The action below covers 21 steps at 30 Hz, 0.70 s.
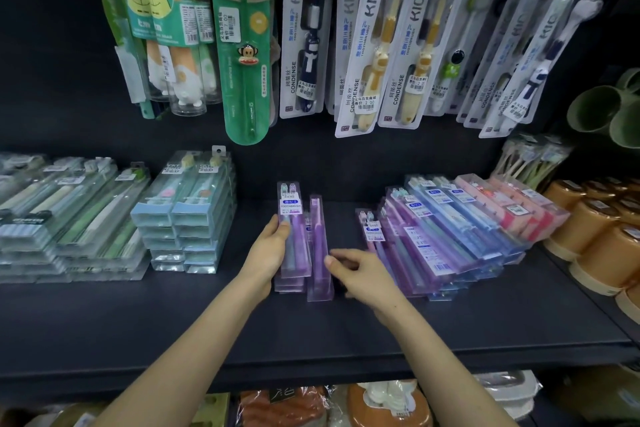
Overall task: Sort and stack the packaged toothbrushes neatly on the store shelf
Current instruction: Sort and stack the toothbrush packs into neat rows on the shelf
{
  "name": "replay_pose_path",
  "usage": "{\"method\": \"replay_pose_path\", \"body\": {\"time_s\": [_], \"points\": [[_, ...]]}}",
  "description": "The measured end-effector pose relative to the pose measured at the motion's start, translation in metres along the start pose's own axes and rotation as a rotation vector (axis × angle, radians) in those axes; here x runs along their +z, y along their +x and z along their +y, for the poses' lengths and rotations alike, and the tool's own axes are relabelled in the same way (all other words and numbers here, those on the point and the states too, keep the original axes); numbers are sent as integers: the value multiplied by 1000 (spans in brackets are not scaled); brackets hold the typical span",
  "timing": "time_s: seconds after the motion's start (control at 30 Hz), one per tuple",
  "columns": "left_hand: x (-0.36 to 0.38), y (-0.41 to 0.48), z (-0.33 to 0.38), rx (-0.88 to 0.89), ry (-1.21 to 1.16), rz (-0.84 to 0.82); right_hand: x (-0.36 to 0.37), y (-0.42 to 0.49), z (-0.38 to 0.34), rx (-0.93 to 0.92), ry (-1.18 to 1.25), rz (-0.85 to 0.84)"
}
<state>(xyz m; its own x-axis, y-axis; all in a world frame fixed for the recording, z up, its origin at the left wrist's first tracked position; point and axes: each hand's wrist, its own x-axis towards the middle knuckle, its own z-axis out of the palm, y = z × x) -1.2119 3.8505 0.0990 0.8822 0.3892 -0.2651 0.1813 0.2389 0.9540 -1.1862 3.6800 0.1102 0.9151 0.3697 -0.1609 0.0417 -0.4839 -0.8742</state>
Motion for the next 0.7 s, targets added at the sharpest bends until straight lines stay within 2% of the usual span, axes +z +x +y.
{"method": "replay_pose_path", "body": {"time_s": [0.07,0.37,0.53,0.7], "points": [[-1,-1,0,9,16,-1,10,1,-3,18,96,-18],[-2,-2,1,32,40,1,18,12,-16,-17,67,12],[-3,-5,3,19,16,-19,13,21,-15,54,101,34],[-4,-4,2,19,36,-19,12,18,-12,157,165,-91]]}}
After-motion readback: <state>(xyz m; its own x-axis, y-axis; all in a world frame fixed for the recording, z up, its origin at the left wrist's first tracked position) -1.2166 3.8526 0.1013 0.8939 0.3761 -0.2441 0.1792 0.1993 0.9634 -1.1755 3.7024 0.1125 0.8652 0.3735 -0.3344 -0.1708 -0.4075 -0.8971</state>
